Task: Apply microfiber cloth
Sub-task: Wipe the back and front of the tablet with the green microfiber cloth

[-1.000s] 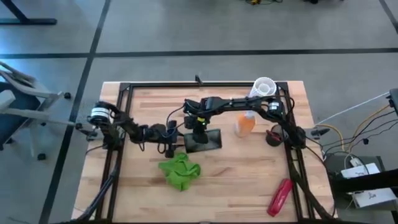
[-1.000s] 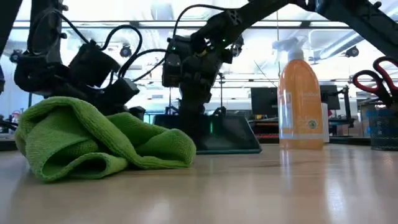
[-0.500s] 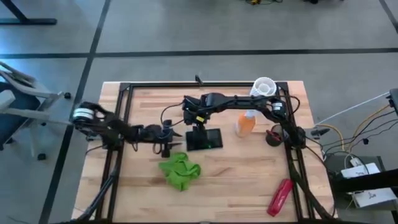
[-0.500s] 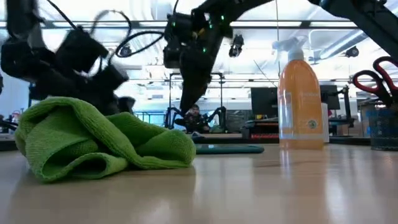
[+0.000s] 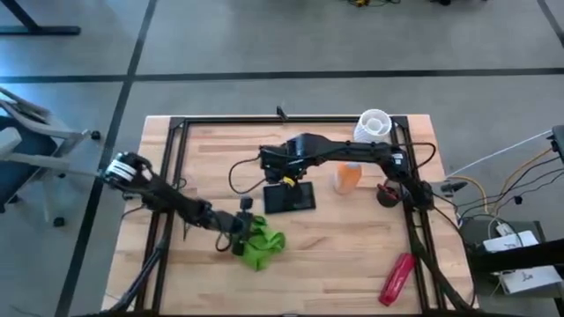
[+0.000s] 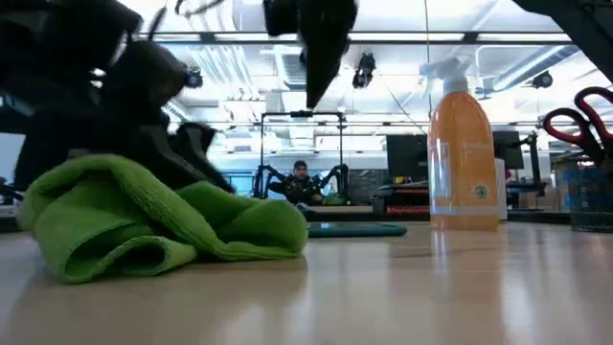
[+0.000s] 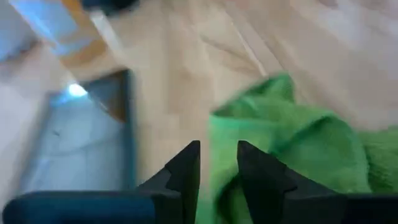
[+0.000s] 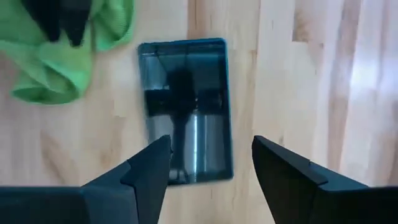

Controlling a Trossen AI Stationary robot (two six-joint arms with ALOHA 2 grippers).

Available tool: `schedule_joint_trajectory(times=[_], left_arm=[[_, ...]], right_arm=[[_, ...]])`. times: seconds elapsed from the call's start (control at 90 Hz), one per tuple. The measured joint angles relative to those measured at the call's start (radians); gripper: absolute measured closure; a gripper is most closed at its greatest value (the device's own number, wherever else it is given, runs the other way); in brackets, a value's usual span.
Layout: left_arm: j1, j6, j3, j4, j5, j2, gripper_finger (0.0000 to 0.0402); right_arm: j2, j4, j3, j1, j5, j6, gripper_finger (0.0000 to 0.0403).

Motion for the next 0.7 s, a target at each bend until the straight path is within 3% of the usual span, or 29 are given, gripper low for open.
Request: schedule_joint_trajectory(times=[0.167,0.367,0.522,0.7], left_arm=[[-0.002,-0.207,0.117,-0.349,0.111,0.004,0.0334],[-0.052,-0.445,0.228,-0.85,0.26,-0.074,0.0341],[-0.143,-0.655,0.228,-1.046,0.36,-0.156,0.0341],[-0.314,-0.959,0.155,-1.079,0.403,-0.268,0.034]], right_arm=[[-0.05,-0.131,0.012,0.051,0.055,0.099,0.0195],[-0.156,-0.136,-0.089,0.123,0.093,0.206,0.0205],[-0.276,-0.136,-0.251,0.182,0.103,0.327,0.0214],[-0.453,-0.095,-0.517,0.294,0.157,0.485,0.023]])
